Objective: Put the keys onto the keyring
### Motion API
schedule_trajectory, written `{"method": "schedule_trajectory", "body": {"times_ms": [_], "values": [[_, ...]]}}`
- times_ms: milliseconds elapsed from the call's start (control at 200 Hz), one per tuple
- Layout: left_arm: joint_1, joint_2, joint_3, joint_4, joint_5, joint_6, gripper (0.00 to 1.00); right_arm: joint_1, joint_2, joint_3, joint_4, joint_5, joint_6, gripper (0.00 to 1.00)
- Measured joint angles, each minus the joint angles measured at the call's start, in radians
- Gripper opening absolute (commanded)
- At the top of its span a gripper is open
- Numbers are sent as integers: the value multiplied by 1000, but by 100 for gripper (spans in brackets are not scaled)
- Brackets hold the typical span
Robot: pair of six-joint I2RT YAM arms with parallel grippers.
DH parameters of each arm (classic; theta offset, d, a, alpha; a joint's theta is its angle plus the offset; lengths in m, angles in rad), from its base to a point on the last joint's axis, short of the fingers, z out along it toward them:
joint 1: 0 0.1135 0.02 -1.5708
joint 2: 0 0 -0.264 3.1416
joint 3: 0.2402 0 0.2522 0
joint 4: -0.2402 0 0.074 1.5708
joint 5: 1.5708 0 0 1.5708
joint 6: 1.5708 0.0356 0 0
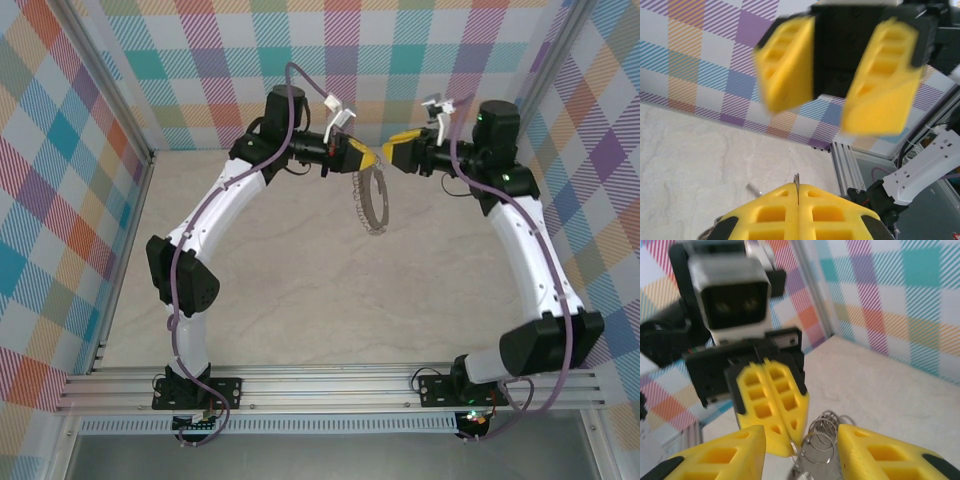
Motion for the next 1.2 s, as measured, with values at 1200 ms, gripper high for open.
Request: {"method": "schedule_trajectory", "body": {"times_ms": [1200], "values": [[-3,-107,-178,328,-76,-180,0,69,-149,-443,465,81,236,59]]}}
